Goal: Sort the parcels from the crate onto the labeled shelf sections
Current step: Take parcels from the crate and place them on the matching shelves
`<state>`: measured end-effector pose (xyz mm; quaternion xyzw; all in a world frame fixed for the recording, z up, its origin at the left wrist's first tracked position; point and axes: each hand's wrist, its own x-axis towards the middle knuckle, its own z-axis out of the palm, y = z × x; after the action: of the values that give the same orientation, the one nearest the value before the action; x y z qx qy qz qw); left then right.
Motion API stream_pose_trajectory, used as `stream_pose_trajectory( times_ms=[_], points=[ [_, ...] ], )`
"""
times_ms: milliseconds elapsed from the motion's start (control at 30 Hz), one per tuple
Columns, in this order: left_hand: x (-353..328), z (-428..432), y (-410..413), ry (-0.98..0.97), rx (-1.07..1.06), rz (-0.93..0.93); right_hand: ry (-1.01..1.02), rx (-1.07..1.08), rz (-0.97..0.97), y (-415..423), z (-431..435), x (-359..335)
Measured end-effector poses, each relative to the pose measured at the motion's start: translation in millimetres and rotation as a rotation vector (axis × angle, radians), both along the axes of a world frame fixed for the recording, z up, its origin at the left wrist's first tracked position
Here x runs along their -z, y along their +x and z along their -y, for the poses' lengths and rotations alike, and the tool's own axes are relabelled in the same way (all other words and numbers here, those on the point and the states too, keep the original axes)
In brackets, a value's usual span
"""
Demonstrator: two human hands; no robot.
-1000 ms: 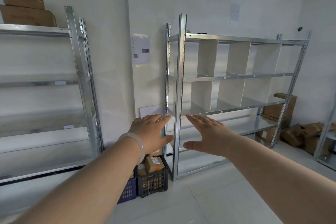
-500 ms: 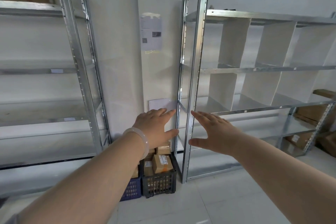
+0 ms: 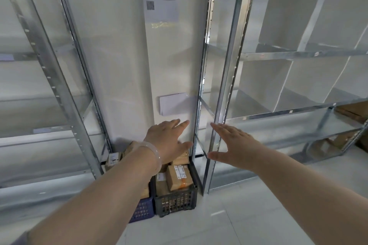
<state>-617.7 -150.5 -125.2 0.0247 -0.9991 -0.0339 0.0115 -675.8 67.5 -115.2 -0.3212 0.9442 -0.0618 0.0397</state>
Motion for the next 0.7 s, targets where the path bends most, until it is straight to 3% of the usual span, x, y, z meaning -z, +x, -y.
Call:
stream_pose_trajectory(
  times_ms=[200,500,700],
  points=[
    [35,36,-90,0.039,-0.021,0.064,-0.011,0.004,0.076,-96,40,36],
    [96,77,-231,0.128,-0.222,0.124,-0.016,-0.133,0.231,-249,111,91],
    [150,106,-290,0.035,-0.295,0.148,0.009,-0.108,0.374,-331,152,145]
  ],
)
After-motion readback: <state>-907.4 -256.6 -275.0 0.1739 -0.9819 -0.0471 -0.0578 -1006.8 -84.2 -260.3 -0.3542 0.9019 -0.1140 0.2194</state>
